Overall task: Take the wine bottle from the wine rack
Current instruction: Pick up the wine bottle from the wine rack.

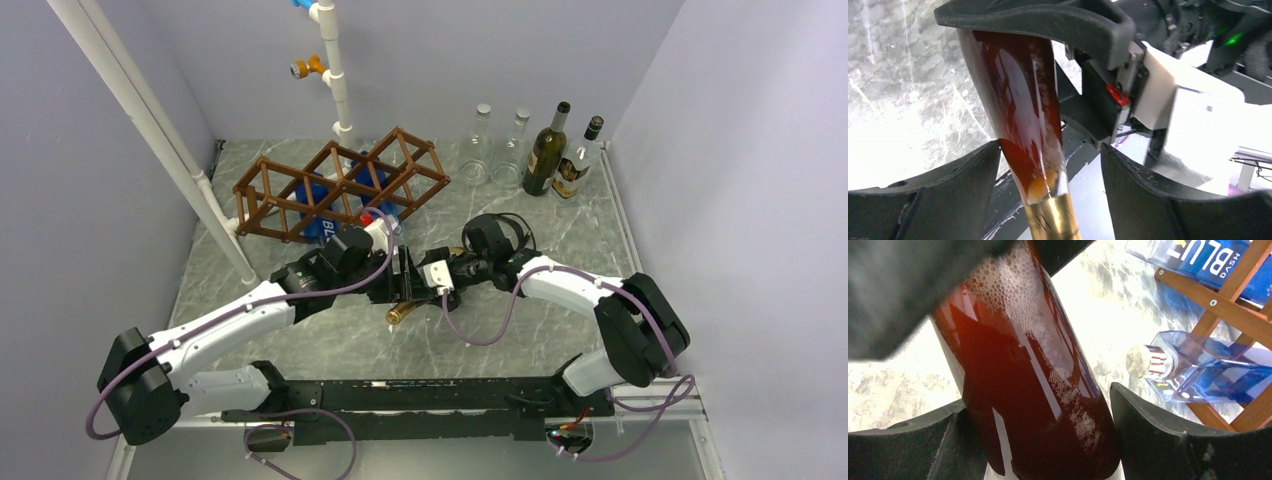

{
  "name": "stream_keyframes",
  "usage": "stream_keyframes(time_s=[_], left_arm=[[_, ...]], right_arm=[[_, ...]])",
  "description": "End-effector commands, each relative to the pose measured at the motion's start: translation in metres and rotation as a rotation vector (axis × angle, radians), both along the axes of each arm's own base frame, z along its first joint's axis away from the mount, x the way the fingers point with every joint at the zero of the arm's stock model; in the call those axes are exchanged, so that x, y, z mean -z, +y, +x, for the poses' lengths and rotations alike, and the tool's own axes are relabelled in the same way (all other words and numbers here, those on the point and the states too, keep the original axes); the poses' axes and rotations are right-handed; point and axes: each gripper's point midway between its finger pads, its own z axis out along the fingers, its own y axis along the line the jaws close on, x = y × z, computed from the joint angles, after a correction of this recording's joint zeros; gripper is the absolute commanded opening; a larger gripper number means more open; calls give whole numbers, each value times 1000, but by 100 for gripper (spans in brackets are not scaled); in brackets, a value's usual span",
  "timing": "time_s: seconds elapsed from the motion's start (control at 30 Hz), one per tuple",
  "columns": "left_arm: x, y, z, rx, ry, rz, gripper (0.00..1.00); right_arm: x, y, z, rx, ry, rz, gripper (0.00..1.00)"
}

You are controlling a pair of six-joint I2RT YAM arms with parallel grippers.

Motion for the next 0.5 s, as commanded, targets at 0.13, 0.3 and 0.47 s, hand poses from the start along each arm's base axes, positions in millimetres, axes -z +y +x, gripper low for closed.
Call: stream_keyframes(time_s=[0.13, 0.3, 0.47], left_arm=[[-75, -15, 6, 40, -228, -213, 80], [-79, -4, 10, 5, -291, -193, 83], [-83, 7, 13, -27, -353, -178, 87]], right_arm=[[-12, 2, -3, -9, 36, 23, 18], [-14, 1, -4, -11, 50, 31, 17], [-16, 1, -4, -13, 64, 37, 16]])
